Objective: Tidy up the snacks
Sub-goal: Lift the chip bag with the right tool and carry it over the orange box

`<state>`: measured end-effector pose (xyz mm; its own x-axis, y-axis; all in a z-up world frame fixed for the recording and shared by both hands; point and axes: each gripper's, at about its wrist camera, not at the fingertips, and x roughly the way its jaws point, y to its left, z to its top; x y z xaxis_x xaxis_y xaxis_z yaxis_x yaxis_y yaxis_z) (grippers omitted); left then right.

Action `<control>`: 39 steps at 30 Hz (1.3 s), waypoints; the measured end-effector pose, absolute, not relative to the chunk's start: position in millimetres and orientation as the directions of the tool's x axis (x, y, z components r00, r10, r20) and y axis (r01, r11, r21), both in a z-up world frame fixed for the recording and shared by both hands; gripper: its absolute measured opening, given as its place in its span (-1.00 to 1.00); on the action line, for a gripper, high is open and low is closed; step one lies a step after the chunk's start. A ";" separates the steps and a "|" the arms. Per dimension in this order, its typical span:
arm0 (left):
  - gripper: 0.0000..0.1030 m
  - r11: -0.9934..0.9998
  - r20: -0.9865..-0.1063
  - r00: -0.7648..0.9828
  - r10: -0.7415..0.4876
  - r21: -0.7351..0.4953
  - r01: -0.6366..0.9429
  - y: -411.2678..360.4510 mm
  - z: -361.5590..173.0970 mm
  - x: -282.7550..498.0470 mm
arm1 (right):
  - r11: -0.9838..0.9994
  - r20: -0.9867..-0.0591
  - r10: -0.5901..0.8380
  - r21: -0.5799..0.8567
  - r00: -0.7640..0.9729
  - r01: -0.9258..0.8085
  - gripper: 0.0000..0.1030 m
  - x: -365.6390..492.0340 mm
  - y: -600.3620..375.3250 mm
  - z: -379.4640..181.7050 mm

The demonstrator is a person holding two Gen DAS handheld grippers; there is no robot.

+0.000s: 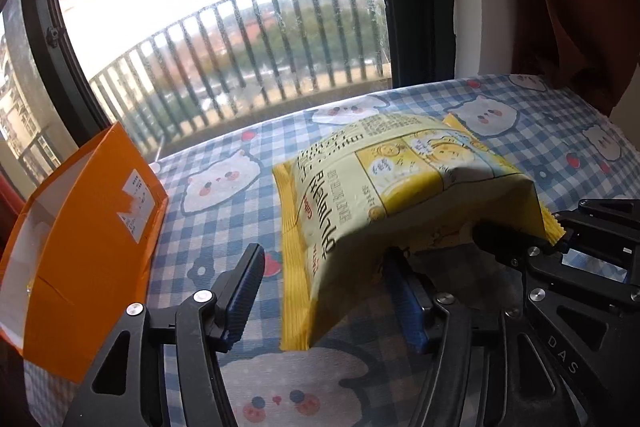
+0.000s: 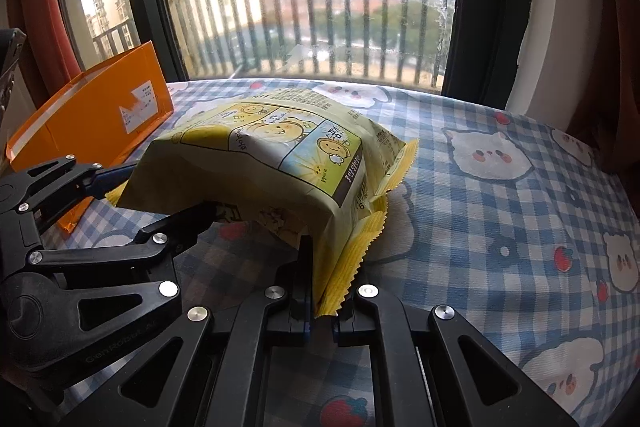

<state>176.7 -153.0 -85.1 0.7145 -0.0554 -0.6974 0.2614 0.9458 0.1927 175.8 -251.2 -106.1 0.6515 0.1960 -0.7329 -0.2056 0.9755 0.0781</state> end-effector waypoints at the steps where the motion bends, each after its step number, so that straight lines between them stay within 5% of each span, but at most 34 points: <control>1: 0.39 0.944 -0.679 0.732 -0.049 0.209 0.257 -153.0 -82.1 173.8 | 0.976 -0.731 0.195 0.076 0.654 -0.206 -0.83 175.6 -250.9 -105.8; 5: 0.37 0.936 -0.683 0.726 -0.071 0.206 0.285 -153.8 -77.9 171.2 | 0.976 -0.731 0.196 0.080 0.654 -0.203 -0.83 175.2 -251.0 -105.5; 7: -0.09 0.937 -0.714 0.695 -0.083 0.183 0.299 -154.1 -82.2 176.4 | 0.976 -0.730 0.197 0.082 0.654 -0.203 -0.83 174.1 -251.8 -105.2; 9: -0.31 0.937 -0.757 0.645 -0.106 0.140 0.319 -153.7 -88.9 182.6 | 0.975 -0.728 0.199 0.083 0.656 -0.204 -0.83 172.7 -251.3 -103.4; 16: -0.74 0.938 -0.770 0.625 -0.127 0.112 0.329 -152.0 -92.6 181.9 | 0.978 -0.714 0.185 0.067 0.675 -0.198 -0.83 170.2 -249.1 -96.5; 39: -0.87 0.947 -0.678 0.712 -0.184 0.072 0.314 -118.6 -45.6 131.3 | 0.983 -0.634 0.151 0.018 0.758 -0.181 -0.83 131.6 -224.8 -51.5</control>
<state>131.3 -118.6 -45.6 0.7118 -0.1841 -0.6778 0.3138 0.9467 0.0723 131.6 -224.8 -51.5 0.7585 0.1513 -0.6339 -0.1812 0.9833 0.0178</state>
